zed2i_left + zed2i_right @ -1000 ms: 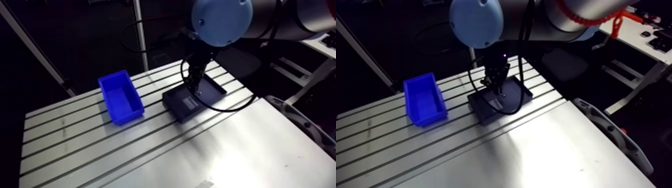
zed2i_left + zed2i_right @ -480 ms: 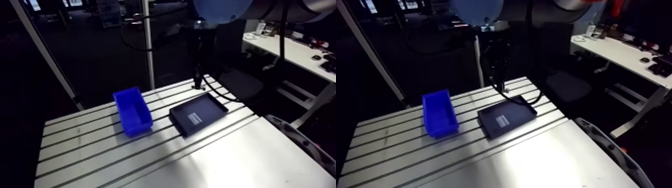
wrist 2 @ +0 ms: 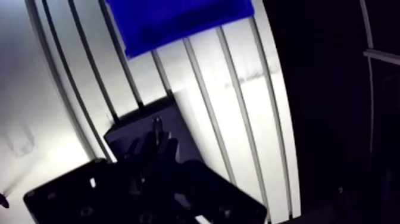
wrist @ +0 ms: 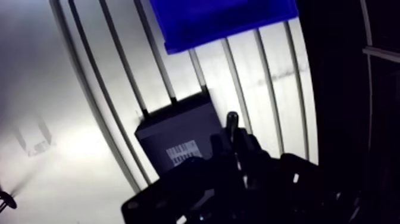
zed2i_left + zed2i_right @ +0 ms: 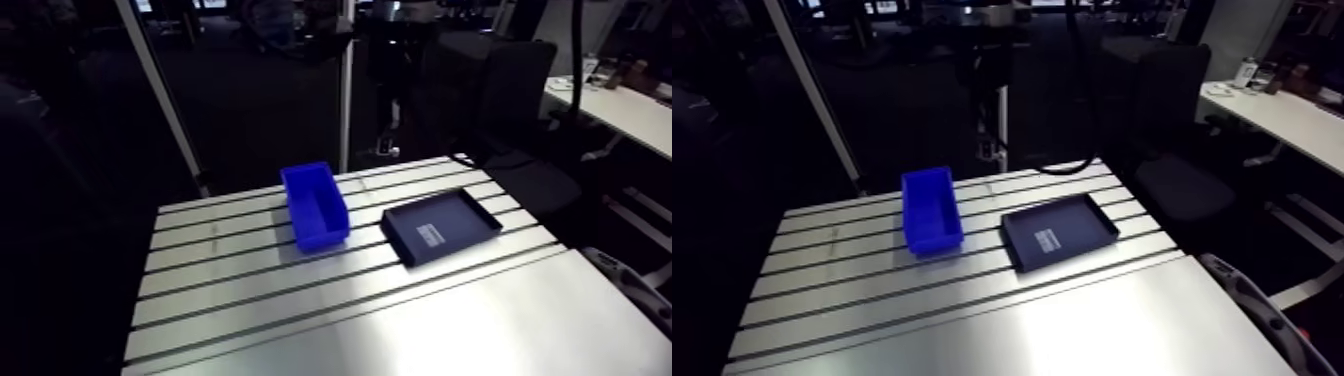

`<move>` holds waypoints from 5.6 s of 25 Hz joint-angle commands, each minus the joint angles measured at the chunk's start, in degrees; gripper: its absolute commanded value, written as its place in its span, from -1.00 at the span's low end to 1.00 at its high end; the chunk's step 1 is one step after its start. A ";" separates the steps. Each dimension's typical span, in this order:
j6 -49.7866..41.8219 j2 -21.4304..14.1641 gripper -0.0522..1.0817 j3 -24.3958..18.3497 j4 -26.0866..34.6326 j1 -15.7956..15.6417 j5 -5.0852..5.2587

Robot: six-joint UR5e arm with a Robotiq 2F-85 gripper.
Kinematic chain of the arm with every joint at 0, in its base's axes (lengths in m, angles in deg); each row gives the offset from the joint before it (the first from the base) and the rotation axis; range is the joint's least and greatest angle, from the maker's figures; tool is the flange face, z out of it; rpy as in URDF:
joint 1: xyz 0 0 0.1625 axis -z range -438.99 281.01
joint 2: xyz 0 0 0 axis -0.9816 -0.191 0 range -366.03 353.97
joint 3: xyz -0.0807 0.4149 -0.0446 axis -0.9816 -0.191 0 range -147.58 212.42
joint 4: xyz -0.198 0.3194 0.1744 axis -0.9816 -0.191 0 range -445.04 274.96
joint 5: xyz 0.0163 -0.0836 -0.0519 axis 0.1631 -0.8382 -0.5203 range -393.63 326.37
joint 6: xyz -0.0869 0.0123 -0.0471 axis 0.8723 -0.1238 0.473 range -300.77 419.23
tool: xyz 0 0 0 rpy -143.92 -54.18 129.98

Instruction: Pick up the M10 bolt from the tray and put it into the blue bin.

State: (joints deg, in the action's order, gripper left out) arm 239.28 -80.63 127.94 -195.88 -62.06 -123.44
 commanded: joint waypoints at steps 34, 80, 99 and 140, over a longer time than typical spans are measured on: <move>-0.78 11.64 0.90 -4.25 -1.80 -11.03 -0.85; -2.36 17.97 0.71 -3.46 -1.97 -11.82 -3.14; -2.36 11.82 -0.89 -6.27 1.10 -12.17 -3.05; -84.12 -7.87 -0.89 -12.95 23.26 -10.33 -3.93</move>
State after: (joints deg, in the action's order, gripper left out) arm 155.89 -88.22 114.57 -172.72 -74.40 -127.11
